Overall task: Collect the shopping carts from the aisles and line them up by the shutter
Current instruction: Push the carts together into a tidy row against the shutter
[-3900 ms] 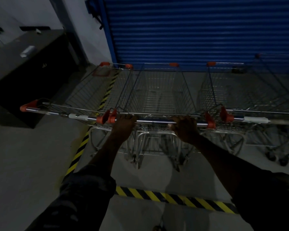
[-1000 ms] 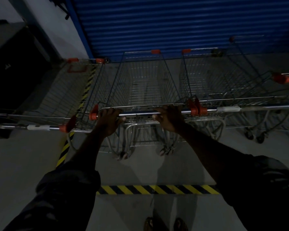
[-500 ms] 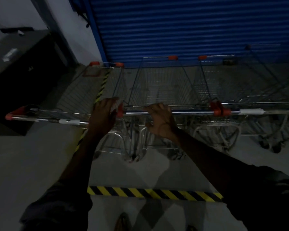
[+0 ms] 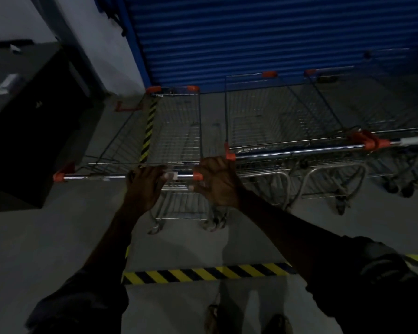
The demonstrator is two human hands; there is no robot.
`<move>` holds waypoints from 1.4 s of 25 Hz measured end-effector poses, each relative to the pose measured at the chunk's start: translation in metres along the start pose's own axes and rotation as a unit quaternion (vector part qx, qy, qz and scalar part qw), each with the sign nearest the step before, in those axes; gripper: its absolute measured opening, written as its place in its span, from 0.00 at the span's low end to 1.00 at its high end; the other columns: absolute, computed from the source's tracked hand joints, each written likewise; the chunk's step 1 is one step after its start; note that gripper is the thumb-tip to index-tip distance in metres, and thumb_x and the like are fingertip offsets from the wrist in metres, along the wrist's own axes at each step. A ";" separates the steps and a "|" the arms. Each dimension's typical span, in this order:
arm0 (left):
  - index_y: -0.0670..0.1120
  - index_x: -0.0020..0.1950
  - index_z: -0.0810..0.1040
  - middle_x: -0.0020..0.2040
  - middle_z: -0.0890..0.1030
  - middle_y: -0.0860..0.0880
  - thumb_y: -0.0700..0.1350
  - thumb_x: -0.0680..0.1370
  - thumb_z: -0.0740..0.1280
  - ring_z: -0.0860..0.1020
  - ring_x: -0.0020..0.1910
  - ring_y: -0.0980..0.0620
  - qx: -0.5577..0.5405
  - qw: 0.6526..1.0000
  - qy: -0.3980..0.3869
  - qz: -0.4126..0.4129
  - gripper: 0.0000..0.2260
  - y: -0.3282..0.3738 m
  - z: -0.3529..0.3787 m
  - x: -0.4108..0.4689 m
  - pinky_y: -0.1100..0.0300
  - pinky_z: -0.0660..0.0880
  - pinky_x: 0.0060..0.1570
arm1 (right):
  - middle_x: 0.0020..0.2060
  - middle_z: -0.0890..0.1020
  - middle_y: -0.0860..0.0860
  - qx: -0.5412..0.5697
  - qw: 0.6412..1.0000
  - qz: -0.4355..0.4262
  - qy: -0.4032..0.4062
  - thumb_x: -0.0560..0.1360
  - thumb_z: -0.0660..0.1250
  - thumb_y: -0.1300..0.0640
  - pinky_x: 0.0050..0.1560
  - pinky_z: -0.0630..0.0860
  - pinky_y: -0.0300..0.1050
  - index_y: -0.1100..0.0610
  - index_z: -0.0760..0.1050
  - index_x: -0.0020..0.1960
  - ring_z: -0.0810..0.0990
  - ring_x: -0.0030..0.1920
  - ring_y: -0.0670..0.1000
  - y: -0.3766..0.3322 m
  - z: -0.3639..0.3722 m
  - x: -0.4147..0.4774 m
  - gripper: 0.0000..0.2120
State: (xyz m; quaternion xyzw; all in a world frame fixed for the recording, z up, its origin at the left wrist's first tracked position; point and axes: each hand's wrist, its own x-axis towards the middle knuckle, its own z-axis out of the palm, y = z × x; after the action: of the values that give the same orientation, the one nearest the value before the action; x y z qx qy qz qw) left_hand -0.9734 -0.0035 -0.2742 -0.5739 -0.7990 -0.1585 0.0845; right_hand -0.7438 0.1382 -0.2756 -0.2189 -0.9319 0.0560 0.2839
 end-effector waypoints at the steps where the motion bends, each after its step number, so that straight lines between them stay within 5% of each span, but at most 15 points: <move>1: 0.58 0.70 0.74 0.64 0.79 0.51 0.65 0.84 0.47 0.77 0.62 0.43 0.007 1.000 -0.007 0.009 0.24 -0.010 0.006 -0.005 0.41 0.65 0.63 | 0.59 0.79 0.50 -0.008 1.000 -0.001 0.000 0.77 0.66 0.36 0.65 0.69 0.66 0.46 0.77 0.66 0.77 0.58 0.57 0.000 0.004 0.002 0.22; 4: 0.60 0.72 0.71 0.66 0.75 0.52 0.66 0.82 0.51 0.73 0.65 0.45 0.022 1.000 -0.017 0.010 0.23 -0.020 0.018 -0.007 0.37 0.63 0.65 | 0.52 0.81 0.48 -0.045 0.999 -0.002 0.010 0.75 0.65 0.40 0.67 0.64 0.72 0.47 0.80 0.60 0.76 0.54 0.56 0.006 0.003 0.010 0.18; 8: 0.59 0.69 0.74 0.63 0.76 0.50 0.68 0.82 0.47 0.74 0.63 0.43 0.066 0.998 -0.012 0.002 0.26 -0.017 0.030 0.003 0.36 0.63 0.64 | 0.52 0.82 0.49 -0.054 0.998 0.013 0.028 0.75 0.65 0.42 0.65 0.67 0.65 0.50 0.82 0.59 0.79 0.56 0.57 0.009 0.005 0.006 0.18; 13: 0.57 0.67 0.77 0.60 0.77 0.47 0.67 0.82 0.47 0.74 0.59 0.40 0.062 0.998 0.001 0.006 0.26 -0.006 0.044 0.022 0.32 0.63 0.63 | 0.65 0.77 0.53 -0.111 0.991 0.065 -0.042 0.74 0.67 0.40 0.67 0.65 0.67 0.45 0.81 0.61 0.72 0.68 0.63 0.027 -0.001 0.013 0.19; 18: 0.56 0.66 0.78 0.57 0.78 0.45 0.64 0.82 0.51 0.75 0.57 0.39 0.015 1.000 0.010 0.011 0.23 0.012 0.054 0.046 0.36 0.56 0.63 | 0.67 0.77 0.55 -0.087 0.987 0.100 -0.089 0.78 0.60 0.34 0.58 0.74 0.64 0.41 0.75 0.68 0.80 0.60 0.61 0.065 -0.007 0.024 0.22; 20: 0.56 0.65 0.78 0.57 0.78 0.46 0.64 0.82 0.53 0.75 0.57 0.39 0.008 1.000 0.015 0.008 0.22 0.017 0.057 0.055 0.37 0.54 0.64 | 0.68 0.76 0.54 -0.057 0.986 0.097 -0.124 0.79 0.54 0.32 0.62 0.74 0.64 0.42 0.72 0.72 0.79 0.62 0.61 0.072 -0.009 0.028 0.27; 23: 0.56 0.65 0.78 0.57 0.78 0.47 0.64 0.82 0.54 0.75 0.57 0.39 0.013 1.000 0.011 0.022 0.21 0.011 0.061 0.066 0.32 0.58 0.64 | 0.63 0.80 0.57 -0.017 0.991 0.081 -0.108 0.77 0.55 0.30 0.58 0.78 0.57 0.47 0.76 0.70 0.80 0.62 0.60 0.078 -0.009 0.035 0.32; 27: 0.58 0.66 0.77 0.57 0.78 0.48 0.66 0.82 0.53 0.75 0.57 0.40 0.023 0.999 -0.005 0.029 0.22 0.006 0.063 0.077 0.32 0.61 0.64 | 0.56 0.82 0.58 0.077 0.990 0.086 -0.079 0.75 0.71 0.43 0.54 0.81 0.55 0.55 0.80 0.66 0.82 0.55 0.60 0.085 -0.009 0.038 0.24; 31: 0.58 0.67 0.78 0.57 0.79 0.48 0.66 0.81 0.52 0.74 0.58 0.40 0.005 1.000 -0.007 0.024 0.23 0.015 0.061 0.078 0.34 0.60 0.65 | 0.57 0.80 0.65 0.148 0.981 0.095 -0.082 0.71 0.77 0.63 0.65 0.72 0.36 0.67 0.79 0.63 0.79 0.59 0.58 0.093 -0.006 0.036 0.22; 33: 0.59 0.68 0.77 0.58 0.79 0.49 0.66 0.81 0.52 0.73 0.60 0.40 -0.001 1.000 -0.013 0.014 0.23 0.017 0.061 0.076 0.34 0.60 0.65 | 0.61 0.80 0.60 0.161 0.974 0.112 -0.114 0.75 0.74 0.61 0.65 0.74 0.46 0.61 0.79 0.65 0.79 0.62 0.58 0.089 -0.012 0.040 0.19; 35: 0.59 0.69 0.77 0.59 0.79 0.49 0.66 0.81 0.52 0.72 0.62 0.41 -0.013 1.000 -0.020 0.005 0.23 0.019 0.062 0.075 0.33 0.59 0.66 | 0.63 0.80 0.51 0.135 0.963 0.159 -0.169 0.79 0.70 0.57 0.66 0.72 0.46 0.53 0.80 0.65 0.78 0.63 0.52 0.089 -0.017 0.044 0.15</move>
State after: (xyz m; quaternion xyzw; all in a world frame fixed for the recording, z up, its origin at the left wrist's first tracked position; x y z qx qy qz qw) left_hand -0.9765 0.0902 -0.3053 -0.5823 -0.7953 -0.1570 0.0624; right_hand -0.7336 0.2369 -0.2593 -0.3110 -0.9033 0.2618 0.1369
